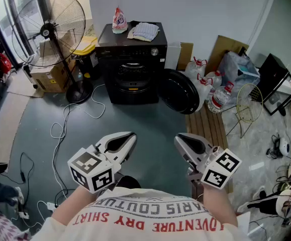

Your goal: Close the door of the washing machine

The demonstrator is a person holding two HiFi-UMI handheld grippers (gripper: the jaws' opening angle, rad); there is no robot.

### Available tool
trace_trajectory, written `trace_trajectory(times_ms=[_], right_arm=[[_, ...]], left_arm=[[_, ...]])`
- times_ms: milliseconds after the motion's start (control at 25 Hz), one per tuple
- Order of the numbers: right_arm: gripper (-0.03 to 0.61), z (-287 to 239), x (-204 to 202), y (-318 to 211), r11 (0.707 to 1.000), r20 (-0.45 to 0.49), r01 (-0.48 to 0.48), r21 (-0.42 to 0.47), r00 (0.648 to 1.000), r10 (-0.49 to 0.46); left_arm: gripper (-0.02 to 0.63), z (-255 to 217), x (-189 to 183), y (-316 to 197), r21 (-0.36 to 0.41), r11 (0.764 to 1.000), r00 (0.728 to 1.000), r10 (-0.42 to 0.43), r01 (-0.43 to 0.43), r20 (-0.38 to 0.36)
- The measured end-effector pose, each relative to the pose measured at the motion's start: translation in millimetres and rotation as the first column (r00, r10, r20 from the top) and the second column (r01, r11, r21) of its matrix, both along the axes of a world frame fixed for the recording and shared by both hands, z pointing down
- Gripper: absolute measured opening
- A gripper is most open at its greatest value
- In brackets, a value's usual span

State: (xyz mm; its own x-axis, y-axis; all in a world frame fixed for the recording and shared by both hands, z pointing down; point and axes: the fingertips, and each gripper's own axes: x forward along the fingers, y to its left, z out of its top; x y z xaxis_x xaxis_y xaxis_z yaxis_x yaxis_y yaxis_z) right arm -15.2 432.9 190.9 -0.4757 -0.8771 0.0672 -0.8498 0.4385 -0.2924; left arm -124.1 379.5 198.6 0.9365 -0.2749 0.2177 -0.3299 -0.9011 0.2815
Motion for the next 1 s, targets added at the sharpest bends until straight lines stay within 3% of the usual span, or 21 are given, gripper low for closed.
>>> trace_trajectory(times_ms=[360,560,1000], right_arm=[[0.021,28,23,-5,0.996,0.021,-0.047,-0.079,0.999,0.049],[0.023,50,60,-28,0.984,0.039,-0.118,-0.134,0.992,0.124],[0.023,85,159,-133,0.959,0.106,-0.193,-0.207,0.970,0.218]], left_arm=[[0.037,20,16,-4,-0.046,0.999,1.000,0.025,-0.024,0.016],[0.037,37,41,-34,-0.065,0.997,0.998,0.045,-0.043,0.040],[0.037,72,147,-151,-0.114,0.985,0.985,0.141,-0.130,0.098]])
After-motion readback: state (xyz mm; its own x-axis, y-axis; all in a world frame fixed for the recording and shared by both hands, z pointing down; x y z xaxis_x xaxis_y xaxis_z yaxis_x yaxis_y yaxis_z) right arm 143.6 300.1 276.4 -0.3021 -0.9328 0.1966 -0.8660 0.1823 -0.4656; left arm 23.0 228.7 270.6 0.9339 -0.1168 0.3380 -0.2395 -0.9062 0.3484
